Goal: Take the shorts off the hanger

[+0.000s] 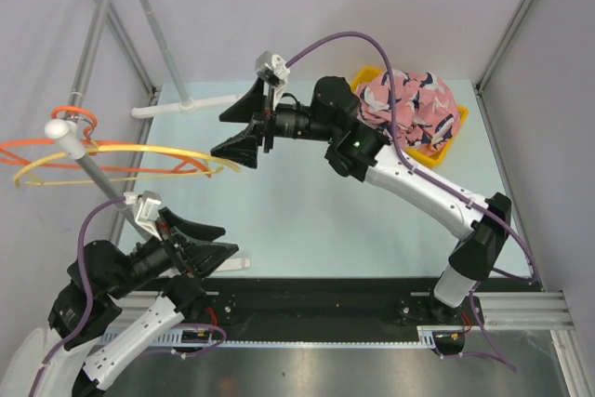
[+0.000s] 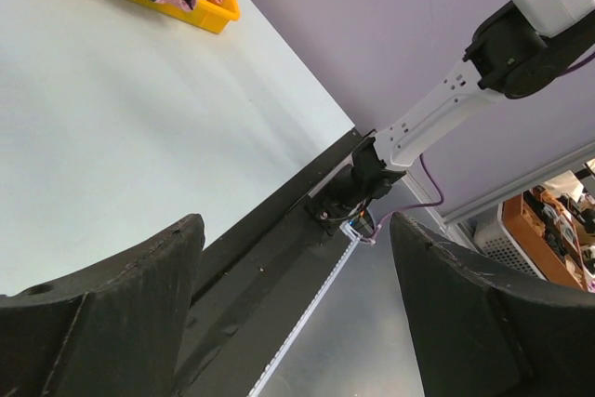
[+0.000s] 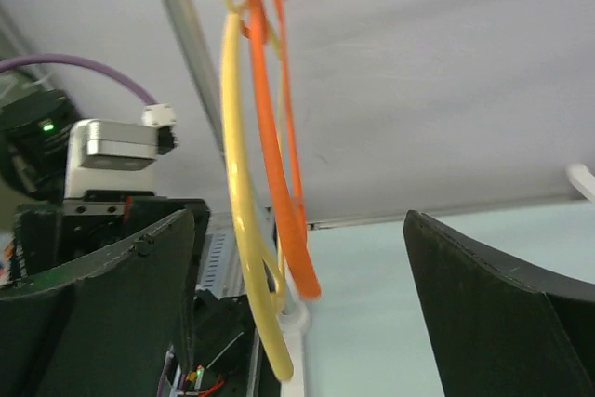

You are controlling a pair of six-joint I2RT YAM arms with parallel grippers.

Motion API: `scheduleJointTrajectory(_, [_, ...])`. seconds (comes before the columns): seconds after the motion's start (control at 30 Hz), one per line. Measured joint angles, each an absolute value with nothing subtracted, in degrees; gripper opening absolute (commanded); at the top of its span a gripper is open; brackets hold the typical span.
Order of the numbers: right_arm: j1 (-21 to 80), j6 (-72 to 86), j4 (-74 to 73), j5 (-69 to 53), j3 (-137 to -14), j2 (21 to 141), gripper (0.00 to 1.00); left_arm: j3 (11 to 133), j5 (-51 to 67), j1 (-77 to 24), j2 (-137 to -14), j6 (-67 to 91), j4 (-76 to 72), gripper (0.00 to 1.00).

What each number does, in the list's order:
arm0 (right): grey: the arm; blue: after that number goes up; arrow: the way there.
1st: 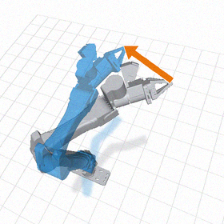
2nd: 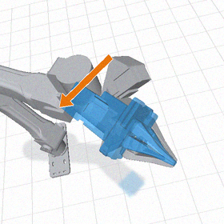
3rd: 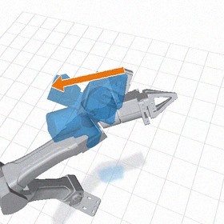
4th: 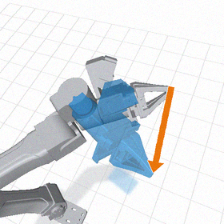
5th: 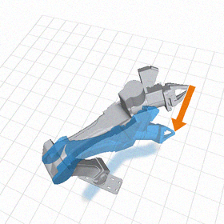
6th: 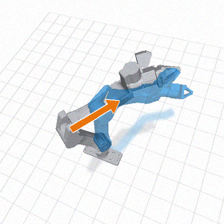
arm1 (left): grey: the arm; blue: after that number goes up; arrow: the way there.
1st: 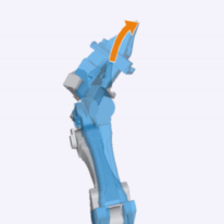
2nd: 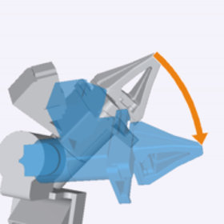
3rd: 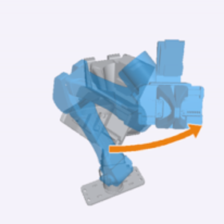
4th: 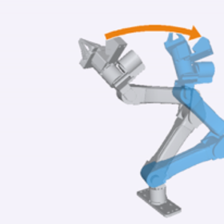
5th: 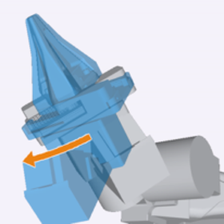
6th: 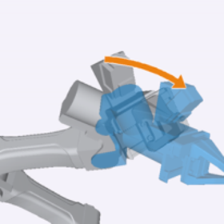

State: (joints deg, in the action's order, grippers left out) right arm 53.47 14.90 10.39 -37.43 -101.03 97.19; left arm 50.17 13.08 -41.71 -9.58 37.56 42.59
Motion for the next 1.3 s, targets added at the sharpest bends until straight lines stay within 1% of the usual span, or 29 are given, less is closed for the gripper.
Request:
scheduleJointTrajectory(0.2, [51.5, 16.3, 3.5, -25.3, -91.3, 87.7, 1.00, 48.4, 13.1, -41.7, -9.1, 37.6, 42.5, 0.86])
scheduleJointTrajectory(0.3, [49.8, 17.1, -3.4, -17.9, -87.0, 81.5, 1.00, 47.1, 13.1, -41.7, -8.8, 37.6, 42.1, 0.86])
scheduleJointTrajectory(0.47, [48.7, 18.9, -14.3, -6.3, -82.8, 76.3, 1.00, 42.4, 13.4, -41.7, -8.0, 38.5, 39.8, 0.87])
scheduleJointTrajectory(0.53, [48.7, 20.3, -17.5, -3.3, -78.6, 74.9, 1.00, 39.6, 13.8, -41.7, -7.8, 39.2, 38.2, 0.87])
scheduleJointTrajectory(0.63, [48.8, 23.2, -19.1, -1.9, -68.8, 73.8, 1.00, 35.9, 14.4, -41.7, -7.8, 40.6, 35.9, 0.87])
scheduleJointTrajectory(0.77, [50.1, 29.3, -18.4, -3.1, -50.5, 72.0, 1.00, 30.4, 15.6, -41.7, -7.7, 43.0, 32.2, 0.87])
scheduleJointTrajectory(0.83, [51.1, 32.2, -17.8, -3.3, -44.1, 69.7, 1.00, 27.6, 16.0, -41.7, -7.3, 44.3, 30.2, 0.88])
scheduleJointTrajectory(0.93, [52.9, 37.0, -14.5, -2.8, -36.1, 61.9, 1.00, 23.4, 17.2, -41.7, -6.4, 46.6, 27.2, 0.88])
scheduleJointTrajectory(1.03, [54.7, 42.7, -8.4, -1.3, -28.9, 50.8, 1.00, 18.7, 18.6, -41.7, -5.5, 49.3, 24.2, 0.88])
scheduleJointTrajectory(1.2, [55.9, 54.2, 5.2, 2.1, -10.9, 30.2, 1.00, 12.7, 20.3, -41.7, -3.3, 53.3, 21.1, 0.88])
scheduleJointTrajectory(1.23, [56.0, 57.5, 6.1, 2.9, -6.2, 24.5, 1.00, 11.5, 20.5, -41.7, -2.3, 54.2, 20.7, 0.89])
scheduleJointTrajectory(1.3, [56.3, 61.7, 5.7, 4.2, -1.9, 16.3, 1.00, 10.2, 21.0, -41.7, -1.2, 55.5, 20.2, 0.89])
